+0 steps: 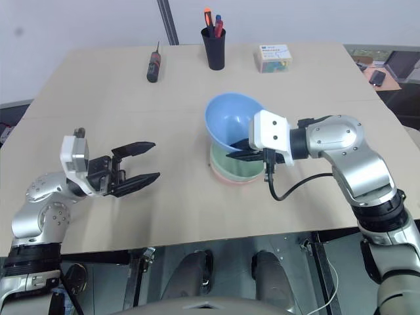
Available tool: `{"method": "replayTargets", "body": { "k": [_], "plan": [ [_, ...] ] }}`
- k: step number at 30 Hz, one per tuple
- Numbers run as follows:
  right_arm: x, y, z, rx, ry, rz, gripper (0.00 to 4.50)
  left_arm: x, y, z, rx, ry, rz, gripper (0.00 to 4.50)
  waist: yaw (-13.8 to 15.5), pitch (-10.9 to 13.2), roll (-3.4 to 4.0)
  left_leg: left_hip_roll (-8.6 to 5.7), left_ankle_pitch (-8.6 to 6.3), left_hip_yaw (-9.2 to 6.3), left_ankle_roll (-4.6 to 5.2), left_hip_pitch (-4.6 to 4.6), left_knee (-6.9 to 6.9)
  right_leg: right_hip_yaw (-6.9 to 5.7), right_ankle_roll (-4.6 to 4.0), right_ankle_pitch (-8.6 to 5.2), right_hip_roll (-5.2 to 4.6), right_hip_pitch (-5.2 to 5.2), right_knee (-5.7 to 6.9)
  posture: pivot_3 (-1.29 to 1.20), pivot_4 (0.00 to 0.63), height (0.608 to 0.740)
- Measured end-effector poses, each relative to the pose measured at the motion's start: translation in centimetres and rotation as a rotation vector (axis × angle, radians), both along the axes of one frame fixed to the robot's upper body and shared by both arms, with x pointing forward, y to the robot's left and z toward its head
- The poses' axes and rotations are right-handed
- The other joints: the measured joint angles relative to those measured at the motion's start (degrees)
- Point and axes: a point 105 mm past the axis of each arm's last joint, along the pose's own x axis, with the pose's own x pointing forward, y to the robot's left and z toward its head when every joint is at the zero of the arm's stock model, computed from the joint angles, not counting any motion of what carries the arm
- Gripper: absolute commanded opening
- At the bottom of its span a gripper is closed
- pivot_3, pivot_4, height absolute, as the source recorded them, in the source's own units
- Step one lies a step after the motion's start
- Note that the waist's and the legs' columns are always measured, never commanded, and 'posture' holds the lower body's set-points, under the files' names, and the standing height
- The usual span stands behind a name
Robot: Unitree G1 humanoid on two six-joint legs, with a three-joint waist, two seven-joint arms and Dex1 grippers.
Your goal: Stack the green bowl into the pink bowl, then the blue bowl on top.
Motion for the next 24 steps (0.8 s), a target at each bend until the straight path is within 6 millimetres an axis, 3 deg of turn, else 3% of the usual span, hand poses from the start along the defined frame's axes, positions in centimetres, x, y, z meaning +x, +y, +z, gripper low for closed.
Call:
{"method": "replayTargets", "body": {
  "k": [6,8,9,18,23,24],
  "plan": [
    [-1.1,0.8,-0.4,-0.023,0.026,0.037,0.09,0.2,0.1,0.1,-0.002,-0.009,-0.003,4.5,0.02,0.0,0.0,0.0,0.0,0.0,0.0,-0.02,0.0,0.0,0.0,0.0,0.0,-0.01,-0.01,0.0,0.15,0.74],
    [-1.5,1.0,-0.3,-0.025,0.031,0.049,0.75,0.2,0.1,0.1,-0.003,-0.009,-0.003,4.5,0.02,0.0,0.0,0.0,0.0,0.0,0.0,-0.02,0.0,0.0,0.0,0.0,0.0,0.0,-0.01,0.0,0.15,0.74],
    [-1.6,0.9,-0.3,-0.031,0.034,0.044,0.85,0.2,0.1,0.1,-0.002,-0.01,-0.004,4.5,0.02,0.0,0.0,0.0,0.0,0.0,0.0,-0.02,0.0,0.0,0.0,0.0,0.0,-0.01,-0.01,0.0,0.15,0.74],
    [-1.4,0.8,-0.3,-0.025,0.029,0.004,3.98,0.2,0.1,0.0,-0.003,-0.005,-0.008,4.5,0.02,0.0,-0.01,0.0,0.0,0.0,0.0,-0.02,0.0,0.0,0.0,0.0,0.0,-0.01,-0.01,0.0,0.15,0.74],
    [-1.0,0.2,-0.3,0.018,0.043,-0.043,3.98,0.3,0.2,-0.1,-0.004,-0.001,0.0,4.5,0.04,0.0,-0.02,0.0,0.0,0.0,0.0,-0.02,0.0,0.0,0.0,0.0,0.0,-0.01,-0.02,0.0,0.15,0.74],
    [-0.2,-0.8,0.3,0.071,0.048,-0.096,3.98,0.3,0.2,-0.3,-0.005,0.007,0.01,4.5,0.09,0.0,-0.02,0.0,0.0,0.0,0.0,-0.02,0.0,0.0,0.0,0.0,-0.01,0.0,-0.04,0.0,0.15,0.74]
  ]
}}
